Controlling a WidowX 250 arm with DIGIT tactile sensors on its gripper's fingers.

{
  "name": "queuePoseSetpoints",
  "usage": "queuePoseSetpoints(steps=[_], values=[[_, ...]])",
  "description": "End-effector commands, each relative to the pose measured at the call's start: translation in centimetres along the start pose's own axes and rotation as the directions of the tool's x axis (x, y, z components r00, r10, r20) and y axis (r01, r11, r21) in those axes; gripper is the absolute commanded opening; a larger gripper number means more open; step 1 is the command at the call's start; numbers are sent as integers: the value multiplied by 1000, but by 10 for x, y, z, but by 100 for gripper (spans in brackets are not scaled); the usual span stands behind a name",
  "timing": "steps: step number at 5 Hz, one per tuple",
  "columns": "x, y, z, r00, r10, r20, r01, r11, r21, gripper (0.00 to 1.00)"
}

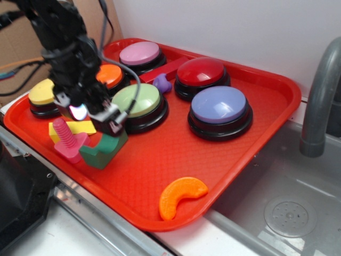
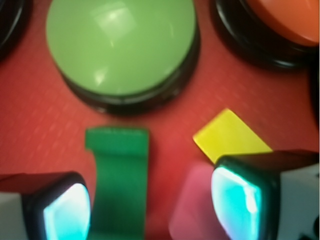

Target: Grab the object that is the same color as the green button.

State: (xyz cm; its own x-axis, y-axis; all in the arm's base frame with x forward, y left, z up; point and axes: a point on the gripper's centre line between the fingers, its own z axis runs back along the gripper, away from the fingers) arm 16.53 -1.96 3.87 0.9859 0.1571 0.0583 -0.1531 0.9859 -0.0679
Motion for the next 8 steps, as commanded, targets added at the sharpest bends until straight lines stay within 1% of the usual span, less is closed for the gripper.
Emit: queuePoseSetpoints(steps=[1,2,3,4,5,6,7,8], values=[[9,-12,-29,1000,15,21,-15,1000,-14,100],[8,-13,-32,997,60,53,-59,998,-13,80],[4,-14,-32,997,67,41,-67,998,-6,0],[4,-12,-17,998,49,28,-49,999,13,0],[11,-18,23,1000,7,9,-7,999,37,0],[14,-28,73,1000,3,31,-4,1000,31,0],[13,-31,118,998,21,66,-22,1000,12,0],[13,-29,145,993,-8,119,2,999,42,0]])
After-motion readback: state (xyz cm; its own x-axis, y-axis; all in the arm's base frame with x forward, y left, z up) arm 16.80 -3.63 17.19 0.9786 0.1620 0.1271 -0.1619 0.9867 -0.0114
